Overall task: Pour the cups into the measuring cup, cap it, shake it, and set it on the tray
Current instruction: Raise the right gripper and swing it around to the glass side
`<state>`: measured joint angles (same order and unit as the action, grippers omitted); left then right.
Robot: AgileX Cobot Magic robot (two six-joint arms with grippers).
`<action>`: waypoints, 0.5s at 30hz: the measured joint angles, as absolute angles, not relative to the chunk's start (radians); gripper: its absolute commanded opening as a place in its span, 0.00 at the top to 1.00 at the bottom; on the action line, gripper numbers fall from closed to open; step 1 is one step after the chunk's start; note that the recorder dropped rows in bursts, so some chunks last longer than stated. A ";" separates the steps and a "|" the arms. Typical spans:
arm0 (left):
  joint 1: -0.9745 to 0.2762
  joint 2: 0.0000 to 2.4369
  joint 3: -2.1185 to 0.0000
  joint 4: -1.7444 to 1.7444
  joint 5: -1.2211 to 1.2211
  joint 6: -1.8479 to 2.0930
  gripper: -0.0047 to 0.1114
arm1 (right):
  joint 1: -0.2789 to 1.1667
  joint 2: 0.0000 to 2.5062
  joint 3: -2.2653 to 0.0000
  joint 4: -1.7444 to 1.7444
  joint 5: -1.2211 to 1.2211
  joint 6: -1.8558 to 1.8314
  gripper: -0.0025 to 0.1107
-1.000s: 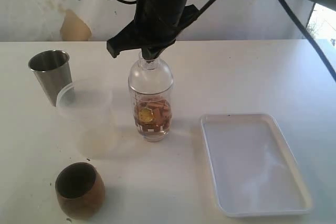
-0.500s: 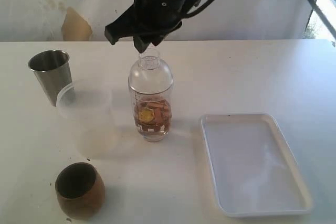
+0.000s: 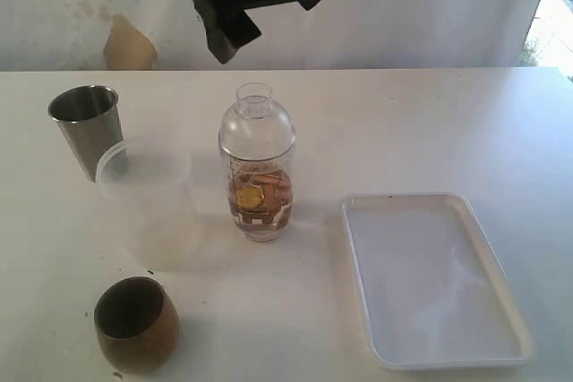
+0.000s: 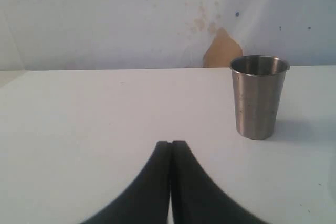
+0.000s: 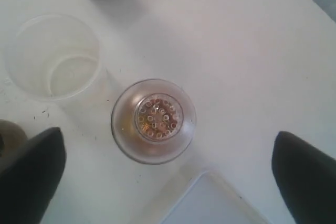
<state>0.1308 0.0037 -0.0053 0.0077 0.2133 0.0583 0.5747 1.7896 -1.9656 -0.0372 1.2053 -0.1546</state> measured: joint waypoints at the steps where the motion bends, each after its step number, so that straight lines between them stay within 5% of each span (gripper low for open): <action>1: 0.131 0.004 -0.005 0.008 0.213 0.058 0.96 | 0.575 1.790 -1.966 -0.037 1.211 -0.160 0.05; 8: 0.131 0.004 -0.005 0.008 0.213 0.058 0.96 | 0.575 1.785 -1.961 0.047 1.196 -0.199 0.05; 15: 0.131 0.004 -0.005 0.008 0.213 0.058 0.96 | 0.575 1.659 -1.751 0.256 0.870 -0.342 0.05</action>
<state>0.1308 0.0037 -0.0053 0.0077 0.2133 0.0583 0.5747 1.6595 -1.7506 0.2564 0.8698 -0.3422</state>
